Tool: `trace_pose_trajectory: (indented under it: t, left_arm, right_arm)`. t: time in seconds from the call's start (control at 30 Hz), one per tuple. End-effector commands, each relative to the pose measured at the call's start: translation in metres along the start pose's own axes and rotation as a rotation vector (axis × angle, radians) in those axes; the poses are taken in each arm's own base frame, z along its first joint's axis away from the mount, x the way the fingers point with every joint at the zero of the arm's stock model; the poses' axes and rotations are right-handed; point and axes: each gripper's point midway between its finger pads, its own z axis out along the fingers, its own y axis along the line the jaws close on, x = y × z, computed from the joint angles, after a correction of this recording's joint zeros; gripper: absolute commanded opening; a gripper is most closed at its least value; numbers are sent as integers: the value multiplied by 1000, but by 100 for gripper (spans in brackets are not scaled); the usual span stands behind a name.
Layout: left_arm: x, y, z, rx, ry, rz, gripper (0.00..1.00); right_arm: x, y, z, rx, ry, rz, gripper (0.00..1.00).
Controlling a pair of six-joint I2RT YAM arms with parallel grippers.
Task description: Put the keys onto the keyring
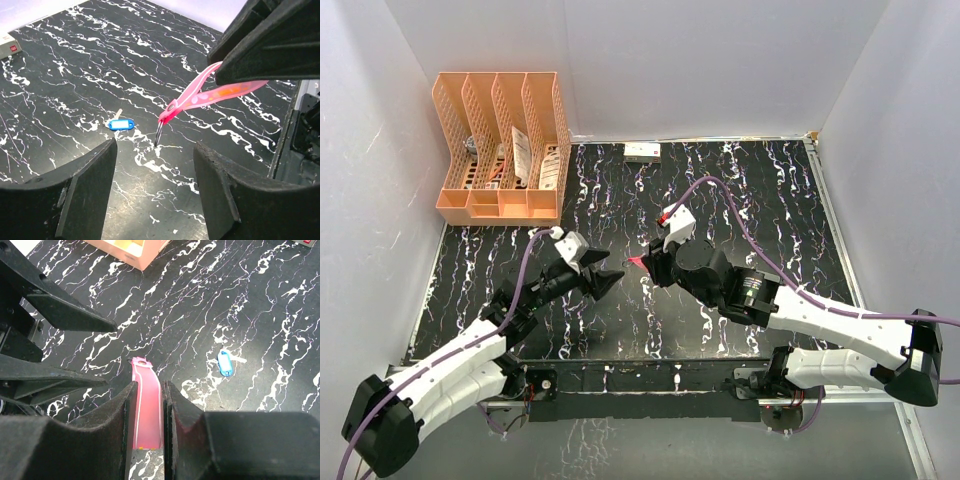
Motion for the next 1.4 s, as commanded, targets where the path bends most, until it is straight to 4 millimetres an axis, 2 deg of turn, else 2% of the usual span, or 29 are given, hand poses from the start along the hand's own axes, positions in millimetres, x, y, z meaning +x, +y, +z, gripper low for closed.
trace_pose_trajectory:
  t: [0.0,0.27,0.37,0.47,0.87,1.37]
  left_arm:
    - [-5,-5,4,55,-50,121,60]
    - [-6,-6,13,85,-120,158,53]
    - [-8,-6,17,96,-127,160,45]
    - [-12,-9,19,113,-127,162,31]
    - [-15,-15,20,147,-133,160,29]
    - [-16,-14,22,142,-128,150,3]
  right_arm:
    - [-42,9,-12,-43,-103,60,23]
    - [-42,12,-16,-61,-104,70,23]
    - [-41,12,-15,-63,-100,69,23]
    - [-41,12,-16,-65,-101,73,22]
    - [-39,12,-17,-69,-97,78,23]
    - [-38,13,-18,-75,-93,82,22]
